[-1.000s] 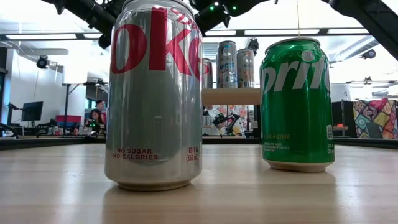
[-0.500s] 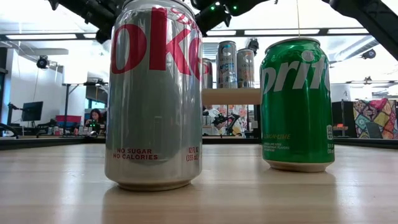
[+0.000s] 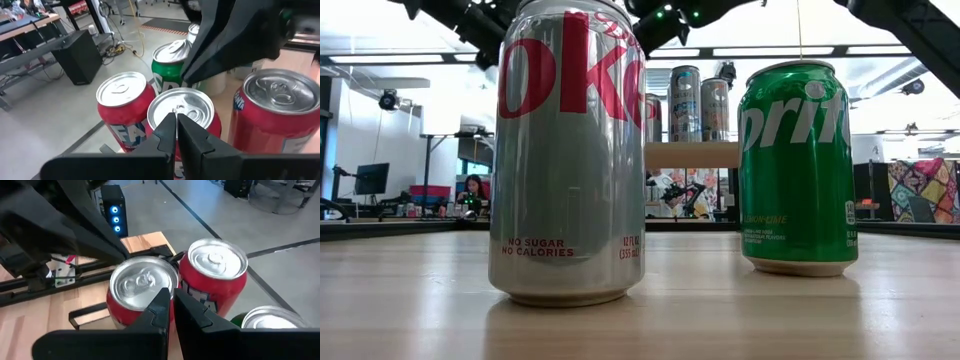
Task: Place canned beverage on shelf
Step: Adjust the orange soda cans
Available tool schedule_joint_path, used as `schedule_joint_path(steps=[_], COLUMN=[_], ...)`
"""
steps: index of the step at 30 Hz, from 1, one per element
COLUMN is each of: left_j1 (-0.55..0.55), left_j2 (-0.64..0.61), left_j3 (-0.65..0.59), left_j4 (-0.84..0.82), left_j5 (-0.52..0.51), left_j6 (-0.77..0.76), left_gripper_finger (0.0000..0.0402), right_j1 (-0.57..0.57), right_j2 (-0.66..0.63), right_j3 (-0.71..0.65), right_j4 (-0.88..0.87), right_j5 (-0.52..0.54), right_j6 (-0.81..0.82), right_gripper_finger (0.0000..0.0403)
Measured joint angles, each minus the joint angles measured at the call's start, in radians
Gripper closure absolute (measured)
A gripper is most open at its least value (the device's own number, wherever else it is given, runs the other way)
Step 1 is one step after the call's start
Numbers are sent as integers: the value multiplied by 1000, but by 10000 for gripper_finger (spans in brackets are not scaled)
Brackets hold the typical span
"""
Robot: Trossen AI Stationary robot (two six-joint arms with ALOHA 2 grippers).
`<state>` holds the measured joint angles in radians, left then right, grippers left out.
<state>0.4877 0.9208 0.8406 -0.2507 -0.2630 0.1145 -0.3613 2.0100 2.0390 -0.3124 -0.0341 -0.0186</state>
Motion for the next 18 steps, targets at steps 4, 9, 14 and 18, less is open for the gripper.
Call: schedule_joint_path(steps=[4, 9, 14, 18], left_j1=[0, 0, -2, -3], left_j2=[6, 6, 7, 9], left_j3=[0, 0, 0, 0], left_j4=[1, 0, -8, -13], left_j5=[0, 0, 1, 18], left_j6=[-23, -58, -79, -104], left_gripper_finger=[402, 402, 402, 402], right_j1=[11, 24, 22, 20], right_j2=[-6, -2, 1, 2], right_j3=[4, 4, 4, 4], right_j4=[5, 6, 5, 4], right_j5=[-15, -38, -34, -34], right_j6=[0, 5, 8, 20], right_gripper_finger=[390, 390, 390, 390])
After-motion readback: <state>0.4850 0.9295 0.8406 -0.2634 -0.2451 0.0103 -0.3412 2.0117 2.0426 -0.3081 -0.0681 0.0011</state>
